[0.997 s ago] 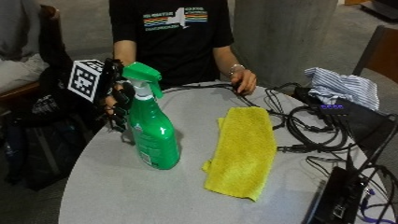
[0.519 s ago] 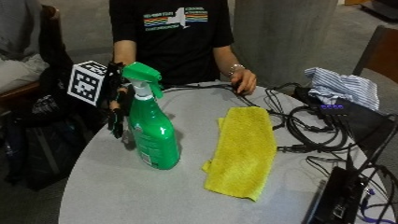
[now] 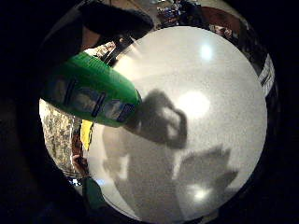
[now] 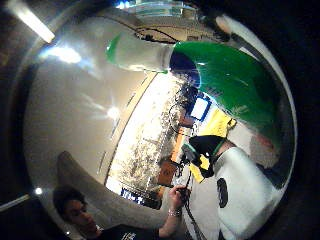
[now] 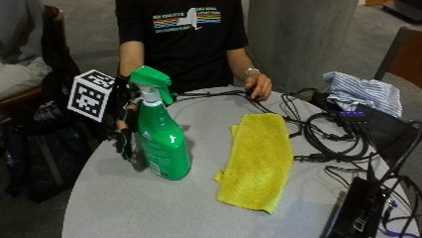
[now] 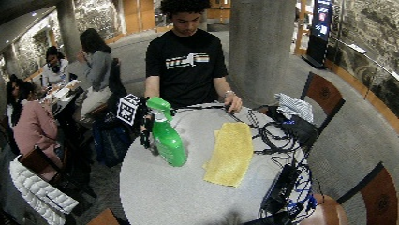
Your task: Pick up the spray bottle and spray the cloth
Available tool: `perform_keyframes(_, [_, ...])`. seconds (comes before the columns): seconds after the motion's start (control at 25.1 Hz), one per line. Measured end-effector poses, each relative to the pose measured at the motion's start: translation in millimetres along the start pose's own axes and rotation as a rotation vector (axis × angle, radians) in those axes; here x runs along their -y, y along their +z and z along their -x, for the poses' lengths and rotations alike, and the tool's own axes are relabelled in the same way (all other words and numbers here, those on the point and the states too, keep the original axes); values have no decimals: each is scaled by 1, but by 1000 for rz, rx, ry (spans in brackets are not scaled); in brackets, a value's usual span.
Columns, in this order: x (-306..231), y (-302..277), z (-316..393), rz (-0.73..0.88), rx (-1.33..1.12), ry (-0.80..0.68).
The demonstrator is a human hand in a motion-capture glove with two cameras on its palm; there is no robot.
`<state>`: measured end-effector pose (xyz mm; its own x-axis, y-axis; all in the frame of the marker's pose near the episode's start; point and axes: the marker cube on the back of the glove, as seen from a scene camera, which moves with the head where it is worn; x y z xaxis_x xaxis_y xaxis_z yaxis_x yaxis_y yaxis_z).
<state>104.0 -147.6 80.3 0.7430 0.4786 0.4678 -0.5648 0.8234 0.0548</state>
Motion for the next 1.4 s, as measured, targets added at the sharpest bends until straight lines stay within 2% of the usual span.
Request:
perform_keyframes(0.64, [31,39,4,16,25,-6])
perform_keyframes(1.4, [53,58,4,24,159,-17])
